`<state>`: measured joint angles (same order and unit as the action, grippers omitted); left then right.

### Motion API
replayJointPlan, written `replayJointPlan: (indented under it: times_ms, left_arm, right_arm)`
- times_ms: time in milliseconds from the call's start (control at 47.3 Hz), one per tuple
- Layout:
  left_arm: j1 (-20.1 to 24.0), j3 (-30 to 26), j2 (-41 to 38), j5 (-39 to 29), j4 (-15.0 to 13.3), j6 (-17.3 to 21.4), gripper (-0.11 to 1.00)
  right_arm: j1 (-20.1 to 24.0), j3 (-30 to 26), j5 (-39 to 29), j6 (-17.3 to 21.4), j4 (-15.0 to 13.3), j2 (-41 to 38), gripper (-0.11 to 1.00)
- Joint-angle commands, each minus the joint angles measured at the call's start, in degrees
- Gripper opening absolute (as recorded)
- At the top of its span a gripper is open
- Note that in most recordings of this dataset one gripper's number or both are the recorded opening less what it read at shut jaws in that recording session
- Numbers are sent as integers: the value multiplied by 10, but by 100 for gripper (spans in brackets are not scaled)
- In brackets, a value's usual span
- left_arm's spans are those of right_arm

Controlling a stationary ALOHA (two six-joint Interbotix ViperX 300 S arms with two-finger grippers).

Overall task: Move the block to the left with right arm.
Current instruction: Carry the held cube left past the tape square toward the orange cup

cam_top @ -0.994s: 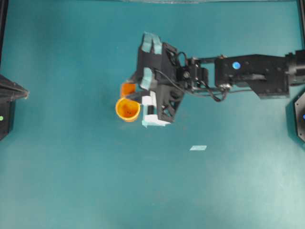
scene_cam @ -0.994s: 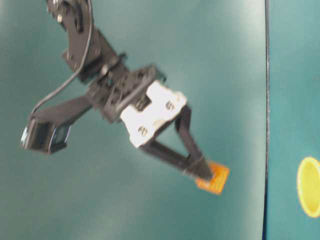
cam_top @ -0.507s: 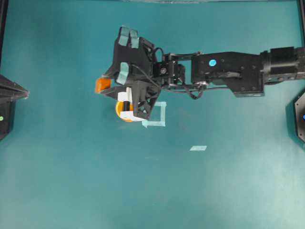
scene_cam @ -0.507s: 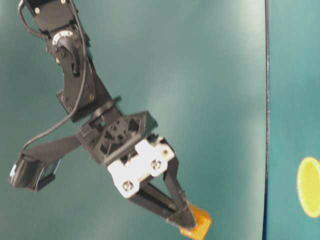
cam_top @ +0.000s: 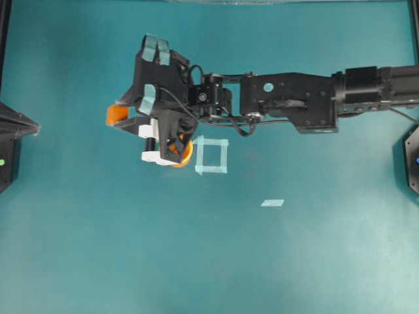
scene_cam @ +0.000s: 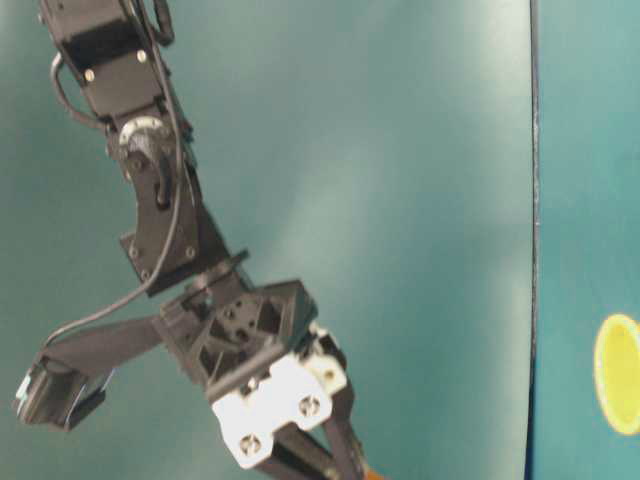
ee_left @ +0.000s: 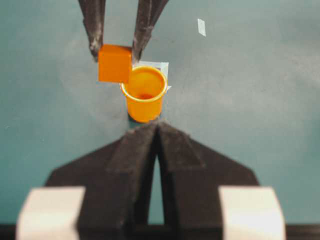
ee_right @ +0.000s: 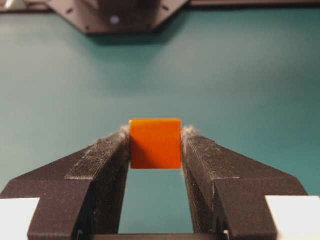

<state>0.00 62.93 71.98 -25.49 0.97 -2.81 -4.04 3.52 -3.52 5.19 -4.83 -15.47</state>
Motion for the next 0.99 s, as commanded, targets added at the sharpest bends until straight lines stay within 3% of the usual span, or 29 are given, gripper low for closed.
replayJointPlan:
  times_ms: [0,465,973]
  left_arm:
    - [1,-19,-4,1,1,0,0]
    - [0,-19,-4,1,1,0,0]
    - [0,-19,-4,1,1,0,0]
  right_arm:
    - [4,-27,12,1,-1,4,40]
    - [22,-66,13,4,1,-35,40]
    - [22,-69,13,4,1,-37,40]
